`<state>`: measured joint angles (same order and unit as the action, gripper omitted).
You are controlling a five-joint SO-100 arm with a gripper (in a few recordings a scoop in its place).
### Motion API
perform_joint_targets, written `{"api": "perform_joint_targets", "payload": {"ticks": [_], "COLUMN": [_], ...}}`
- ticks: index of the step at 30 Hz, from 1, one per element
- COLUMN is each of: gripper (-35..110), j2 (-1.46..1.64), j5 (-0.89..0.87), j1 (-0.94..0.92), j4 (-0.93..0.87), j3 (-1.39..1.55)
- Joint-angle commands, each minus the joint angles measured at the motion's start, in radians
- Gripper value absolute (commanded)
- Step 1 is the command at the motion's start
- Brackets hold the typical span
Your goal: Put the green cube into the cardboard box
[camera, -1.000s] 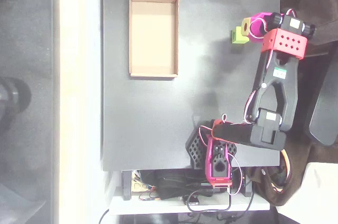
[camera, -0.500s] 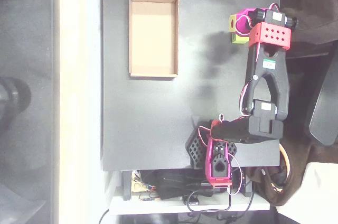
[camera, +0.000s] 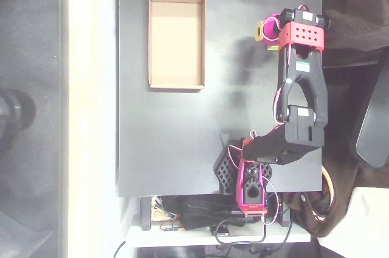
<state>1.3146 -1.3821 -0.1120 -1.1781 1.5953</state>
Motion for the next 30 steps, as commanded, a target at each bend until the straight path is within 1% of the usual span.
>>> {"api": "perform_joint_targets", "payload": {"ticks": [1, 22, 25, 30], "gripper": [34, 33, 28, 11], "j2": [0.02, -0.061, -0.061, -0.061], "j5": [-0.011, -0.011, -0.011, -0.011], "j1": [-0.025, -0.06, -0.058, -0.074], "j4": [-0.005, -0.006, -0.006, -0.006], "j3": [-0.008, -0.009, -0.009, -0.012]}}
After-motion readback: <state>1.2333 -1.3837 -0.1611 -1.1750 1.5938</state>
